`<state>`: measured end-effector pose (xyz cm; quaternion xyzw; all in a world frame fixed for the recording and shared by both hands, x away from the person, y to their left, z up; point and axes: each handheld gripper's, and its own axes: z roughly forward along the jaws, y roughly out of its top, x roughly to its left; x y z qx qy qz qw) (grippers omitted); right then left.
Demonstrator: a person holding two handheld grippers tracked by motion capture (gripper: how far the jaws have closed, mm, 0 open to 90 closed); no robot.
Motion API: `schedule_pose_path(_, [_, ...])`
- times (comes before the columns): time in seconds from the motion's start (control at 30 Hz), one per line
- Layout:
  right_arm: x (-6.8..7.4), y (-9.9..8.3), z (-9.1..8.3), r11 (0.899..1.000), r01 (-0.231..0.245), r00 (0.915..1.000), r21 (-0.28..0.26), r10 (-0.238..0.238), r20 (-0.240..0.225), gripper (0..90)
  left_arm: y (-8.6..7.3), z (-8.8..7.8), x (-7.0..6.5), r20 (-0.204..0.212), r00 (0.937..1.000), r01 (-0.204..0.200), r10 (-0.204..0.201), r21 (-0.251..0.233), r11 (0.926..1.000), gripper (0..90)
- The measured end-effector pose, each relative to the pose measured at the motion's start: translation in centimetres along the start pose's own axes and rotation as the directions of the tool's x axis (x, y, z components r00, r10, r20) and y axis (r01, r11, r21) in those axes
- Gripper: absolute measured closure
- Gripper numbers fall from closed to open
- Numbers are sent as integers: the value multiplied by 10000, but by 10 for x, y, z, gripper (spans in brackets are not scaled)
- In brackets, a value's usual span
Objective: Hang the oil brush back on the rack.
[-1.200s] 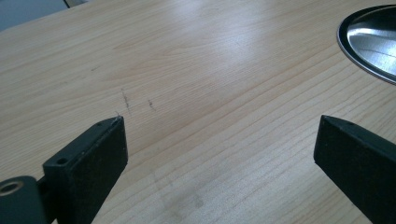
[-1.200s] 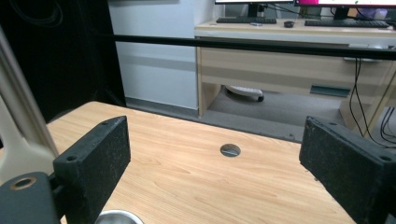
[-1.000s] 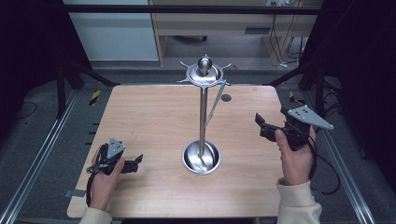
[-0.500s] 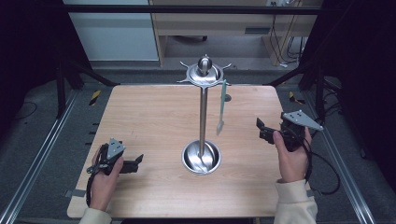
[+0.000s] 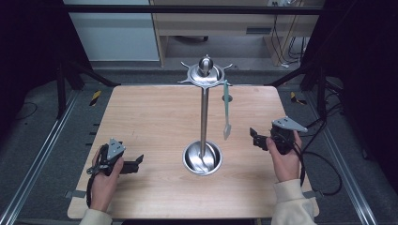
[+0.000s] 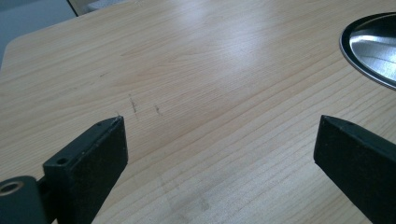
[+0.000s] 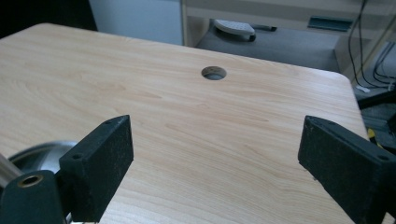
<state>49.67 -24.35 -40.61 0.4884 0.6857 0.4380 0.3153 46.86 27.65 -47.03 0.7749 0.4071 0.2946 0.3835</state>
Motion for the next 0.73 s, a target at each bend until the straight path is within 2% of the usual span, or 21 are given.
schedule_pose_path(0.1, [6, -8, 9, 9986, 431, 9989, 311, -425, -192, 104, 0, 0, 0, -8, 10000, 22, -22, -14, 10000, 25])
schedule_pose_path(0.27, [11, -22, 24, 9935, 500, 9976, 1027, -449, -520, 103, 0, 0, 0, 1, 10000, -16, 16, 8, 10000, 25])
schedule_pose_path(0.37, [15, -31, 32, 9891, 392, 9961, 1422, -274, -841, 105, 0, 1, -1, 7, 10000, -40, 40, 27, 10000, 25])
schedule_pose_path(0.5, [18, -43, 43, 9753, 405, 9925, 2172, -142, -1215, 110, 0, 1, -2, 0, 10000, -75, 75, 56, 10000, 25])
schedule_pose_path(0.57, [19, -46, 46, 9687, 454, 9921, 2442, -150, -1249, 116, 0, 1, -1, -9, 10000, -47, 47, 42, 10000, 25])
schedule_pose_path(0.73, [16, -47, 46, 9716, 423, 9924, 2329, -139, -1224, 123, -1, 1, 0, -26, 10000, -45, 45, 19, 10000, 25])
